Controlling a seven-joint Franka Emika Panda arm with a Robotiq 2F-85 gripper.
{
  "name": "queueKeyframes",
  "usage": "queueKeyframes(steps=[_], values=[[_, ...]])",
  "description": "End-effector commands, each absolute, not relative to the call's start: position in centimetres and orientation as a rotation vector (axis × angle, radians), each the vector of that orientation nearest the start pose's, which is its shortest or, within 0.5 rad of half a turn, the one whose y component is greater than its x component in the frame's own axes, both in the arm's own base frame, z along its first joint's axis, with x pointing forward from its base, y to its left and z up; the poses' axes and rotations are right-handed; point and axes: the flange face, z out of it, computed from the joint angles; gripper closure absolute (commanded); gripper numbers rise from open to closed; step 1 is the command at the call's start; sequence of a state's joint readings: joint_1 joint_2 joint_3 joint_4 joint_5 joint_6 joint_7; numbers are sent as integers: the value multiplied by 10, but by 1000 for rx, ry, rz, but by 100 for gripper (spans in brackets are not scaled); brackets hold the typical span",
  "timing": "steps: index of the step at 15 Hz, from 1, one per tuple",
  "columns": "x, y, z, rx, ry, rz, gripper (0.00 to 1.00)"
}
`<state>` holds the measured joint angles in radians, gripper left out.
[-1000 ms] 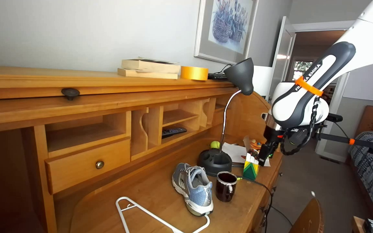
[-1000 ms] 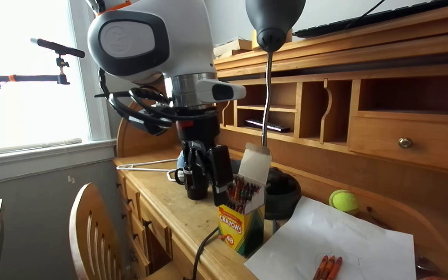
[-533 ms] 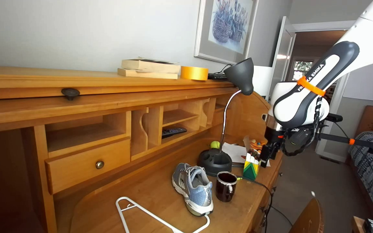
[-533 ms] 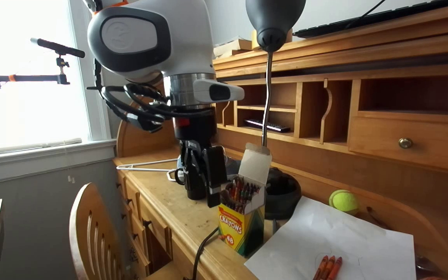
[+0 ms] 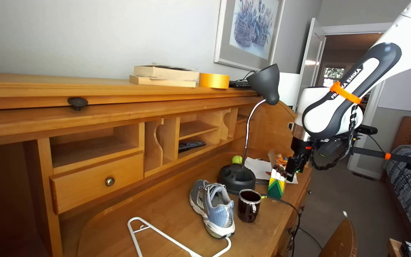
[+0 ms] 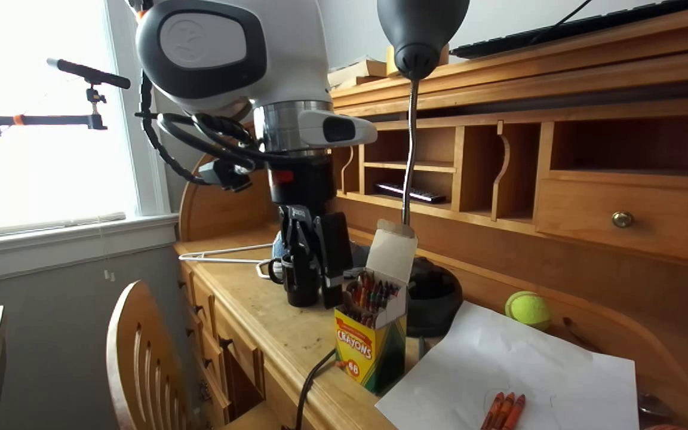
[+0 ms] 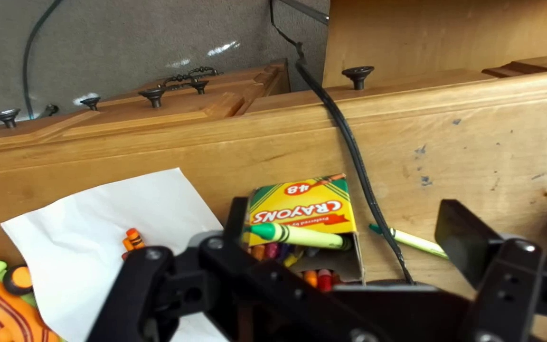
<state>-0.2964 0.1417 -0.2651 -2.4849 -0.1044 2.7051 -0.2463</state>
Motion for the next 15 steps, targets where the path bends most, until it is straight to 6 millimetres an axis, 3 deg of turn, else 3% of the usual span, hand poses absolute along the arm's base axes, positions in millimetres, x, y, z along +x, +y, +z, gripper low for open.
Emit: queueKeyframes(steps=[1,9,15], values=[[412,-252,249,-3233,381,-38,0],[425,-251,247,-3232,442,-29,0],[416,-250,250,-3246,457,-9,0]])
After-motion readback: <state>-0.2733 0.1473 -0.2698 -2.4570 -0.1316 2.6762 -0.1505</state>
